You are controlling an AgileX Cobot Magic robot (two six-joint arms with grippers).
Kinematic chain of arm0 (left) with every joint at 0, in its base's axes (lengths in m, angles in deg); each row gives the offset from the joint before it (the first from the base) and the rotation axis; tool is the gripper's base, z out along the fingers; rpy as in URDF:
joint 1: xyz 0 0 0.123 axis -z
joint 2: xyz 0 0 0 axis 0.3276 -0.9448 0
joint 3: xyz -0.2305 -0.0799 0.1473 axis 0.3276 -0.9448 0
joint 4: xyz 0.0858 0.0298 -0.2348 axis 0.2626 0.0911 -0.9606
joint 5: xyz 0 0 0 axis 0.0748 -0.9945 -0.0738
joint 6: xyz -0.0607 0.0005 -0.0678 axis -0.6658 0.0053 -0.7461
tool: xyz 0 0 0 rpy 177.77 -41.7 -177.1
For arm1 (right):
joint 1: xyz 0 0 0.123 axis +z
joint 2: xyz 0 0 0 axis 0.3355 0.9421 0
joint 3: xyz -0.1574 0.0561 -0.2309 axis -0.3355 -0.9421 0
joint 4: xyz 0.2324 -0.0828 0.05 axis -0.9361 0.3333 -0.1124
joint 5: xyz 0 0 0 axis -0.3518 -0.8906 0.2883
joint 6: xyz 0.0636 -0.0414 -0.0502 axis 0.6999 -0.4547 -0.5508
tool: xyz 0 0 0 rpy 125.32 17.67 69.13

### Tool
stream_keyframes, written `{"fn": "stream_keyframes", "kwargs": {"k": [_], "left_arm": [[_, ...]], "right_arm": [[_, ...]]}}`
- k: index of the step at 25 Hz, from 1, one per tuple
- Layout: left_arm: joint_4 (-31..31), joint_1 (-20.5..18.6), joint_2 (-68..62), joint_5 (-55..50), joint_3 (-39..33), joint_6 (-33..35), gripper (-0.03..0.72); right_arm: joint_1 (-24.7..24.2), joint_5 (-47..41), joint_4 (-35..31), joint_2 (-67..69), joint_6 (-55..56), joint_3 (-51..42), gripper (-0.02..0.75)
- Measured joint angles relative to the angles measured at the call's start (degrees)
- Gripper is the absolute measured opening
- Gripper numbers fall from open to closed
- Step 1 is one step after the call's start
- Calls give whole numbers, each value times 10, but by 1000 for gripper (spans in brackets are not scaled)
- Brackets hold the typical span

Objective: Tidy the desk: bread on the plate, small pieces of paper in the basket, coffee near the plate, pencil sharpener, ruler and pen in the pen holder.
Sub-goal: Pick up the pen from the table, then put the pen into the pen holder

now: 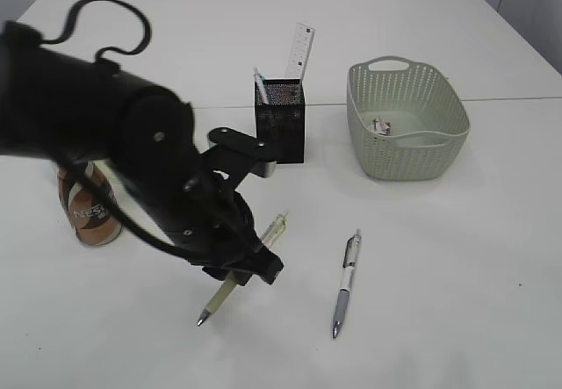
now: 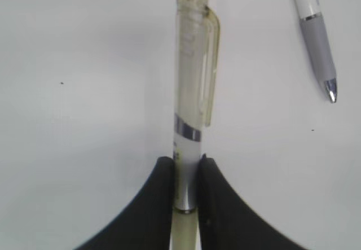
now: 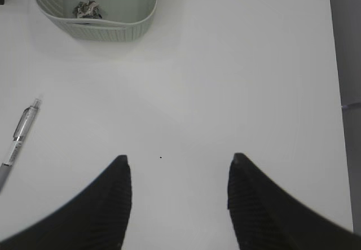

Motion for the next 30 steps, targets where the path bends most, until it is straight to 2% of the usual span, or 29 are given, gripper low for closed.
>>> {"fn": "stream_keyframes", "kwargs": {"k": [4, 7, 13, 15, 19, 30], "left_arm": [[-13, 0, 80, 167, -119, 0, 64], [-21, 0, 103, 290, -166, 0, 64], [-21, 0, 103, 597, -176, 1, 64], [-22, -1, 101, 670, -164, 5, 65], [-22, -17, 69, 716, -108, 9, 65], [-23, -91, -58, 721, 68, 10, 67]], "right_arm": [[0, 0, 0, 0, 0, 0, 405], [0, 0, 0, 0, 0, 0, 405], [0, 0, 0, 0, 0, 0, 405], [0, 0, 0, 0, 0, 0, 405], [0, 0, 0, 0, 0, 0, 405], [0, 0, 0, 0, 0, 0, 405]]}}
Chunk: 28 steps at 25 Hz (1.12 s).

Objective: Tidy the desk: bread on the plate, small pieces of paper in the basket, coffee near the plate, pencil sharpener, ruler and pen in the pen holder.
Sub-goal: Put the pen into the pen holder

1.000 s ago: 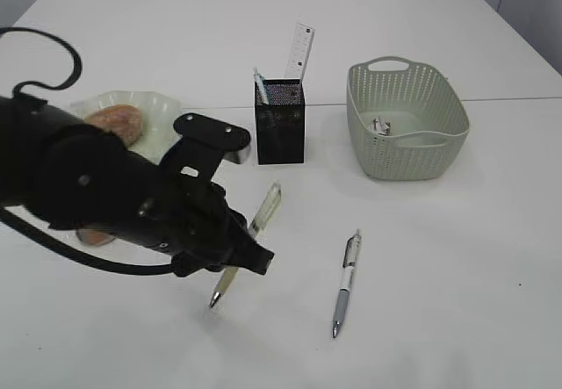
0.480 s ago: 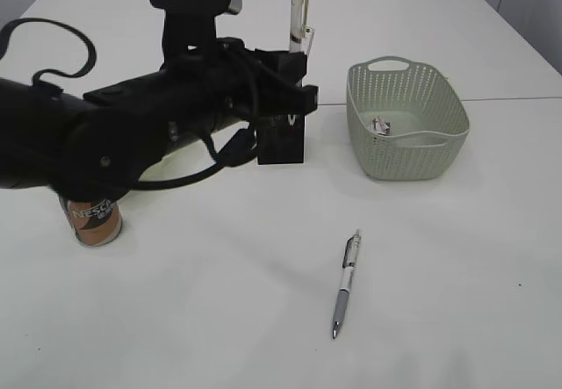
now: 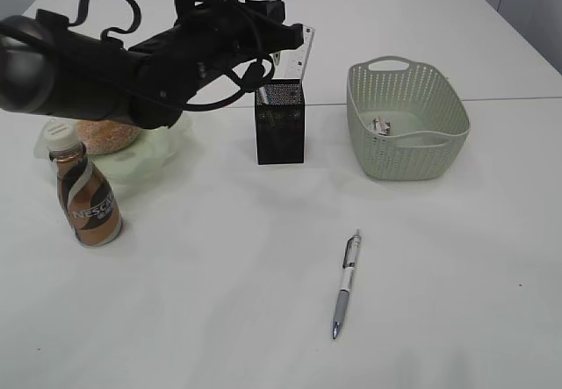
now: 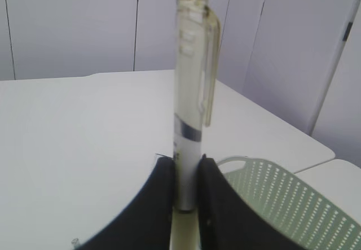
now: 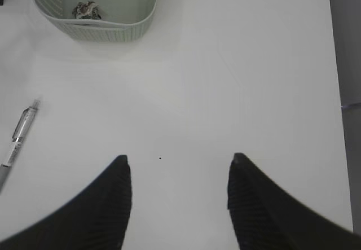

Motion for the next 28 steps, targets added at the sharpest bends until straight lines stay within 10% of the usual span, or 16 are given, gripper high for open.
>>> {"fn": "stream_keyframes", "kwargs": {"k": [28], "left_arm": [[-1, -35, -141, -15, 84, 0, 80]], "right_arm": [[0, 0, 8, 0, 0, 0, 405]]}}
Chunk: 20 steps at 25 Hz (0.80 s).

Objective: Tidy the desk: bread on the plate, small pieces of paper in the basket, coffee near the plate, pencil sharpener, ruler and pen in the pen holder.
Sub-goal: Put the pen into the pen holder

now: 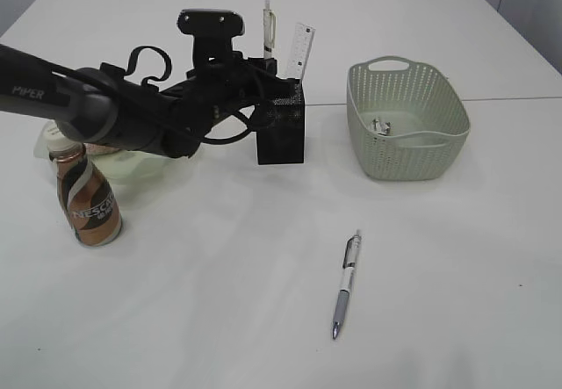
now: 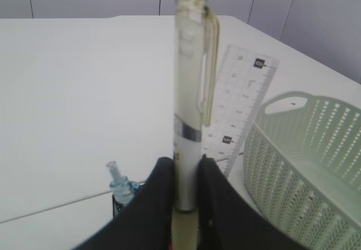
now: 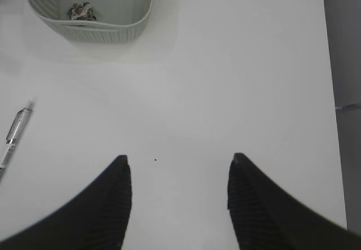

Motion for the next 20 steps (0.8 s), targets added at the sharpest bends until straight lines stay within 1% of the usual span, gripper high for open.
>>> {"fn": "stream_keyframes", "kwargs": {"k": [4, 7, 11, 13, 15, 20], "left_arm": [[0, 0, 0, -16, 0, 0, 104], [0, 0, 0, -30, 0, 0, 152], [0, 0, 0, -72, 0, -6, 310], [0, 0, 0, -83, 0, -8, 361], [0, 0, 0, -83, 1, -9, 374], [1, 0, 8, -96, 1, -9, 380]], "right_arm": [[0, 1, 0, 0, 0, 0, 405], [0, 1, 0, 0, 0, 0, 405], [0, 1, 0, 0, 0, 0, 405], [0, 1, 0, 0, 0, 0, 405], [0, 1, -5, 0, 0, 0, 405], [0, 1, -7, 0, 0, 0, 405]]}}
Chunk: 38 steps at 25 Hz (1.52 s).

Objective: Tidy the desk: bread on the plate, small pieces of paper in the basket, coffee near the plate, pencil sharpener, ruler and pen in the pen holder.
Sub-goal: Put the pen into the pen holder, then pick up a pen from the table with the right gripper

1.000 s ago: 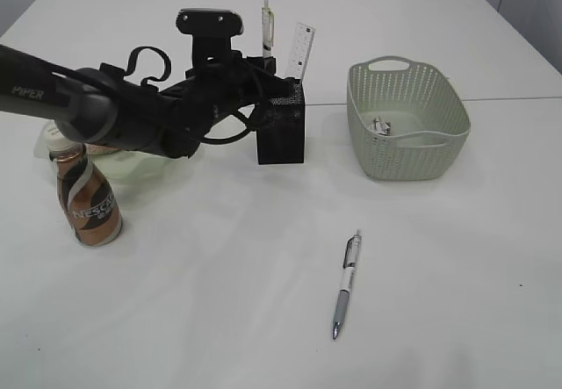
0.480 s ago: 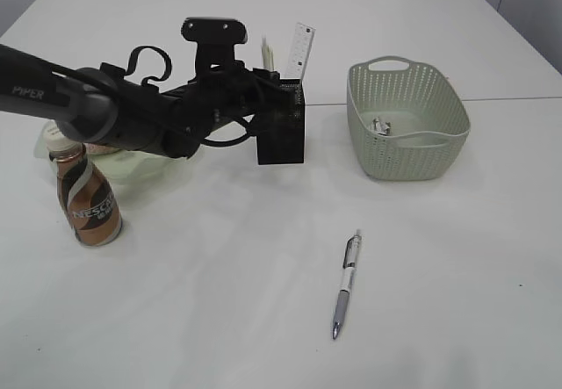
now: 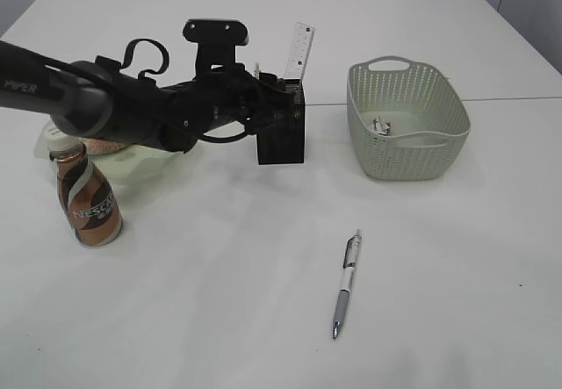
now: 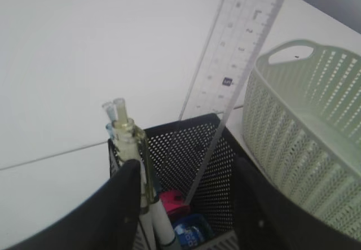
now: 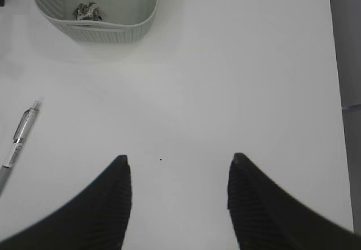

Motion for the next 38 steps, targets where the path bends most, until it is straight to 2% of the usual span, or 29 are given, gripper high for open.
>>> {"fn": "stream_keyframes", "kwargs": {"k": [9, 17, 22, 26, 33, 38], "left_arm": [[23, -6, 73, -48, 0, -1, 381], [79, -31, 196, -339, 0, -1, 379], [132, -41, 291, -528, 0, -1, 336], [147, -41, 350, -685, 0, -7, 325], [173, -43, 417, -903, 0, -63, 323], [181, -43, 457, -943, 0, -66, 323]], "right_arm": [[0, 2, -27, 0, 0, 22, 405], [0, 1, -99, 0, 24, 44, 405], [5, 0, -134, 15, 46, 44, 405], [42, 0, -138, 38, 69, 44, 405], [147, 1, -108, 115, 129, 44, 405], [180, 3, -107, 185, 163, 44, 405]]}}
